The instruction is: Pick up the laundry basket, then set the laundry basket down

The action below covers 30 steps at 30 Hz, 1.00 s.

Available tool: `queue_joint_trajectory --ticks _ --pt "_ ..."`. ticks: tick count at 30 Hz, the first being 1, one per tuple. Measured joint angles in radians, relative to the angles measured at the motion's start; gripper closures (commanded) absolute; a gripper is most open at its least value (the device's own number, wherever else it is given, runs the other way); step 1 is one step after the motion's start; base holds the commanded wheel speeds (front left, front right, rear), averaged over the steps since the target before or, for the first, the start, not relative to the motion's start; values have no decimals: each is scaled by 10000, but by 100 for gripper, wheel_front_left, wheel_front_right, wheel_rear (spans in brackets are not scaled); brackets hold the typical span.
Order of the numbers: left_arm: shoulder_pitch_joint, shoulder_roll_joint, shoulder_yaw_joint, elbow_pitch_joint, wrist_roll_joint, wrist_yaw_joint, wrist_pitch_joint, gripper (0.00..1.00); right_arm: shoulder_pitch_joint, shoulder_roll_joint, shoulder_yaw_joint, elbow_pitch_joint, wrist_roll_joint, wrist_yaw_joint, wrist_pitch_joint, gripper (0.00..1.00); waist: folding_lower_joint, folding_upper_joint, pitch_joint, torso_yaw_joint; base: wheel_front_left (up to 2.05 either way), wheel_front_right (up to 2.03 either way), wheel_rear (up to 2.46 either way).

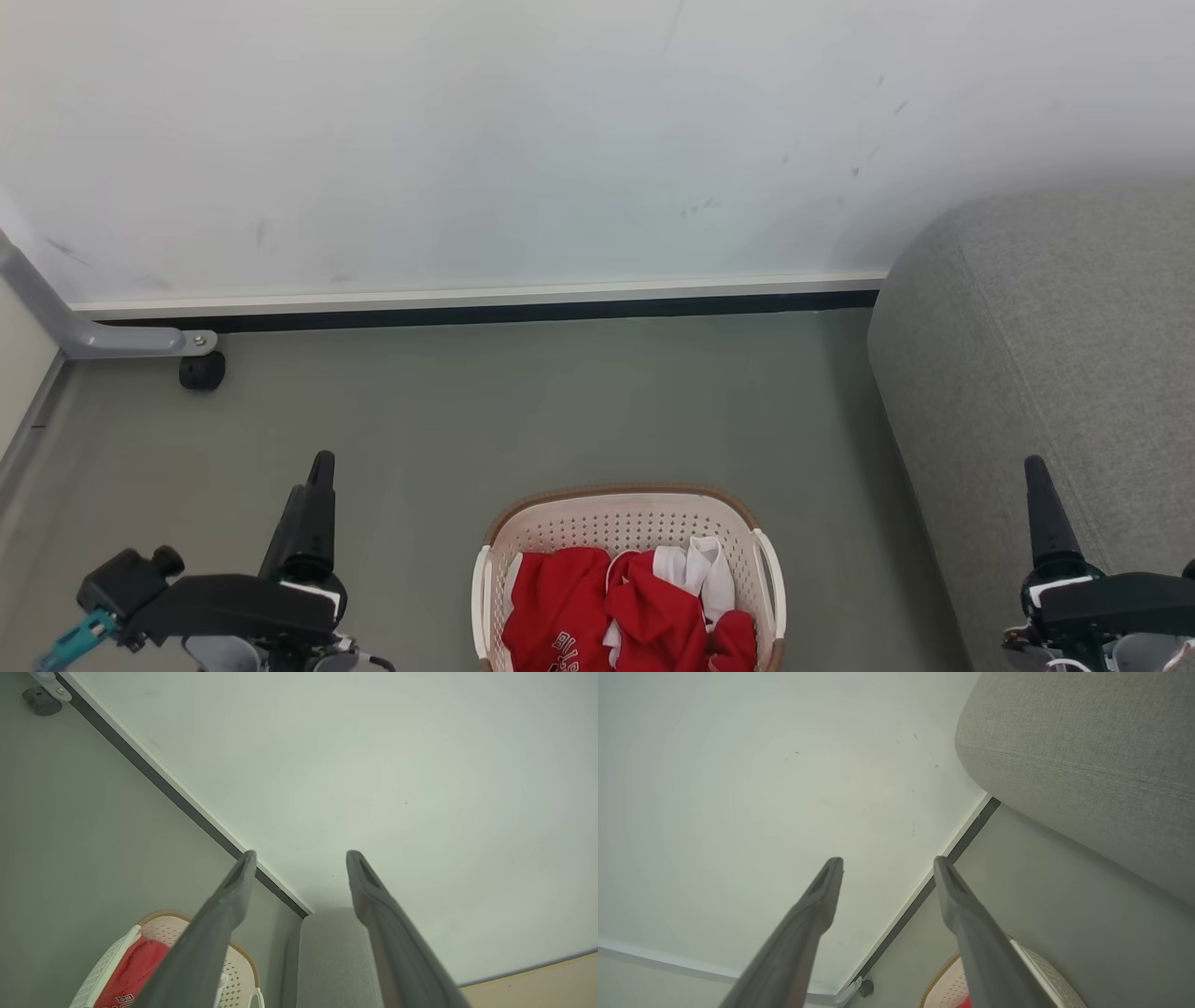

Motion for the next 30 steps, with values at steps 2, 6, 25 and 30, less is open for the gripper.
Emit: queue_joint_trajectory --ticks 2,6,25,30 --pt "-51 71 -107 -88 426 73 -84 0 -5 -84 157 -36 -391 -59 -63 0 0 0 -12 4 0 0 0" --pt "-71 245 -389 -192 1187 309 -255 0 -52 -282 412 -36 -1152 -188 -230 0 0 0 -32 6 0 0 0" --pt "-125 708 -1406 -297 4261 934 -936 0 -401 -945 1718 0 -4470 -713 -926 0 0 0 -93 -72 0 0 0" --pt "-125 727 -1542 -290 4798 1030 -1087 0 -402 -1049 1939 69 -5053 -792 -1053 0 0 0 -107 -90 0 0 0"
